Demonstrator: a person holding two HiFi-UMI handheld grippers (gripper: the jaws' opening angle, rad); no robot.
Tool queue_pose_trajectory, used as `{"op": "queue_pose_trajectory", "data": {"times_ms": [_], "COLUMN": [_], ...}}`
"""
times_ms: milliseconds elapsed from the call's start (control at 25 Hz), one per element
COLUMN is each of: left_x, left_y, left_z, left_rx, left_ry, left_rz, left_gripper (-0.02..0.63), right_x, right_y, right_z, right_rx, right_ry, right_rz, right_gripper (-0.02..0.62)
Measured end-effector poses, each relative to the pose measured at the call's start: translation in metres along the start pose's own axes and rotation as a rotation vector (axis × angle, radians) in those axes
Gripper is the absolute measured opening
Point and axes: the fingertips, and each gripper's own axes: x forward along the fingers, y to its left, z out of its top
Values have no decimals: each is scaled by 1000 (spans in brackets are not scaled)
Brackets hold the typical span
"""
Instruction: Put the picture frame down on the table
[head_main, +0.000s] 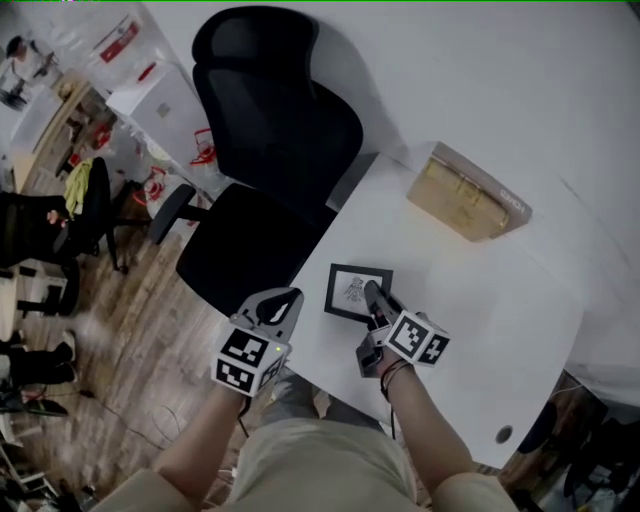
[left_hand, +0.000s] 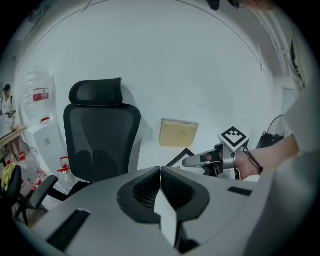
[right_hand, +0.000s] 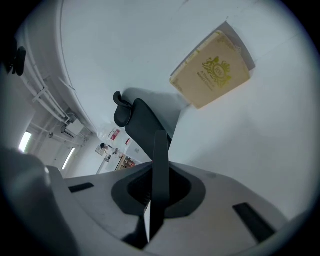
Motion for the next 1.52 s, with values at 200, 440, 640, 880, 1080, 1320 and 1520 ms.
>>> {"op": "queue_pose_trajectory", "data": {"times_ms": [200, 440, 640, 880, 1080, 1320, 1520], "left_x": [20, 35, 41, 42, 42, 36, 28], "left_y": [17, 25, 33, 45, 54, 60, 58], "left_z": [-7, -18, -25, -41, -53, -54, -36], "left_rx": [27, 54, 70, 56, 30, -41, -81], "left_ry": [41, 100, 126, 150, 171, 143, 84], "left_rz": [-70, -166, -224, -253, -253, -236, -216], "left_gripper": [23, 23, 23, 23, 23, 23, 23], "right_x": [17, 32, 44, 63, 66, 64, 58], "right_y": [-15, -15, -15, -18, -26, -30, -29], "right_z": [-9, -17, -21, -35, -50, -56, -60], "right_rx": [12, -204, -361, -426, -430, -609, -629], "right_ry": [-17, -15, -29, 16, 27, 79, 101], "right_rz": [-65, -161, -244, -278, -317, -409, -409], "right_gripper": [34, 77, 123, 220, 275, 337, 337]}}
